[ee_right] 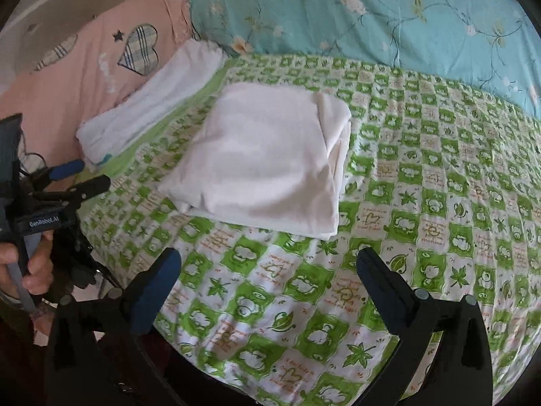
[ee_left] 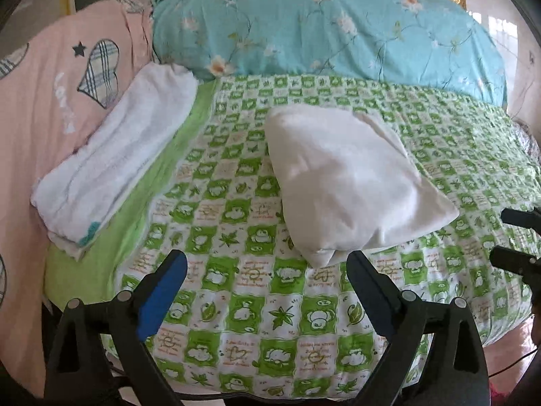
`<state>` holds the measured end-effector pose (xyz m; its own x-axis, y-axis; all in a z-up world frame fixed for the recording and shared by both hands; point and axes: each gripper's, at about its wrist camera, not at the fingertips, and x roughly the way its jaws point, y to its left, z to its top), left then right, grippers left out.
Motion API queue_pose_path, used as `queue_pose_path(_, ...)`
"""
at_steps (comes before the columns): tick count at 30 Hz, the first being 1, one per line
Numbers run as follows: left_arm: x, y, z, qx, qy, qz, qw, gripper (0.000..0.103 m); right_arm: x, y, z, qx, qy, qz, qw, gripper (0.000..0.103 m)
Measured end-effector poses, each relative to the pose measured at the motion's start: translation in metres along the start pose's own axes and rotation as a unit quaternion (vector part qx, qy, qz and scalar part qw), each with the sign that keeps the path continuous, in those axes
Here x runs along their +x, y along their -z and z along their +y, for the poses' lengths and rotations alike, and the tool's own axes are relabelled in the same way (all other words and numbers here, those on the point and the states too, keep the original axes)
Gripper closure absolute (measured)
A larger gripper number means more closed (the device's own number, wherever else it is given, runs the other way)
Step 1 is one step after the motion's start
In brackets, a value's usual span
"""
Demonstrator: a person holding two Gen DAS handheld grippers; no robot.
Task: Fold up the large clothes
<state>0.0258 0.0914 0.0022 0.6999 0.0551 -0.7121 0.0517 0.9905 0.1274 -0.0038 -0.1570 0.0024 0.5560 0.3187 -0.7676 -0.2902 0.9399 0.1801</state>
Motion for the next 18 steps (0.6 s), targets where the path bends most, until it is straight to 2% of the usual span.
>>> queue_pose_path(5, 0.035, 0.005, -0.007, 0.005, -0.031, 0.052, 0.9981, 0.004, 0.022, 0.006, 0.000, 0.011, -0.007, 0.022, 1.000, 0.000)
queue_pose_path(18, 0.052, -0.008, -0.016, 0.006, -0.017, 0.055, 0.9984, 0.004, 0.042, -0.014, -0.010, 0.024, -0.014, 0.026, 0.999, 0.000)
